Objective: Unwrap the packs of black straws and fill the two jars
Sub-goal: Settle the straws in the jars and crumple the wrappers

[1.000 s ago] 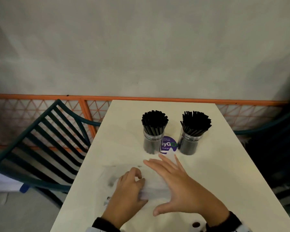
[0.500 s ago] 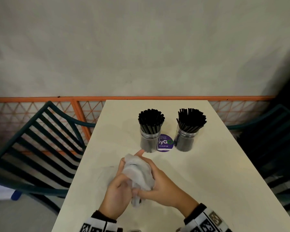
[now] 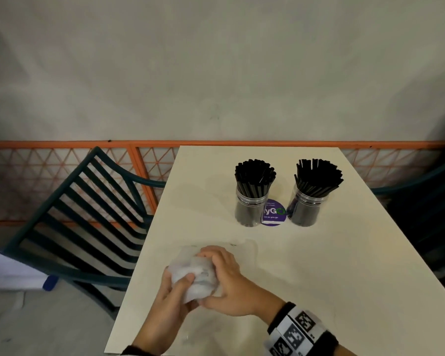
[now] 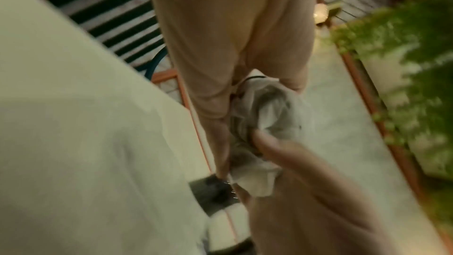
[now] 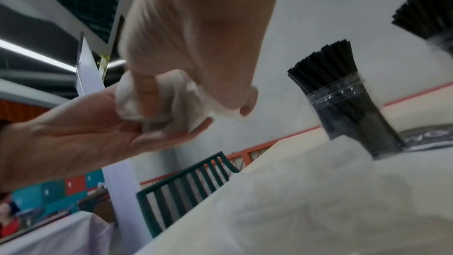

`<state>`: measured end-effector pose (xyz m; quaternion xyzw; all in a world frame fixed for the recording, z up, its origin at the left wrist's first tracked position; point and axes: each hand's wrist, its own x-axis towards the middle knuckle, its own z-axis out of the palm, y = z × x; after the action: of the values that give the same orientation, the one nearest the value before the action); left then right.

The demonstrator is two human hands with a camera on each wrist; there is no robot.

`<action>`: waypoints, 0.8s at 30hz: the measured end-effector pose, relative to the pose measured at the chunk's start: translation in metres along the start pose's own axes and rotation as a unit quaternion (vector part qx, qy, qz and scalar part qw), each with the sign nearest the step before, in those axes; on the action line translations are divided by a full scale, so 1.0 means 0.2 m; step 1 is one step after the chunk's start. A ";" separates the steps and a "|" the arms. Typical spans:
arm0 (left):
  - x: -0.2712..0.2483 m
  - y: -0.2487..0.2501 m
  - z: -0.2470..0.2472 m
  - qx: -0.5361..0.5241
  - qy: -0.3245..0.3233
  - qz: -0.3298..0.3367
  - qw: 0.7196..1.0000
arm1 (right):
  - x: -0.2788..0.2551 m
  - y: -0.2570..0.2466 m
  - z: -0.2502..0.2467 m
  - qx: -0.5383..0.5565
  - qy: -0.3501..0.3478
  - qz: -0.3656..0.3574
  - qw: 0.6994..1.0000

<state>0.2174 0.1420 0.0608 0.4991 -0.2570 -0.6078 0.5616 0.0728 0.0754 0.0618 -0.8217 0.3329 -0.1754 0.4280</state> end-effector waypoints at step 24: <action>0.14 -0.12 -0.16 0.160 -0.119 -0.267 0.943 | -0.48 0.46 -0.13 0.467 0.154 0.312 0.813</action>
<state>0.2389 0.1285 0.0197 0.5565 -0.2735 -0.7413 0.2570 -0.0472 0.0896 0.0012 -0.3371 0.5108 -0.2917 0.7351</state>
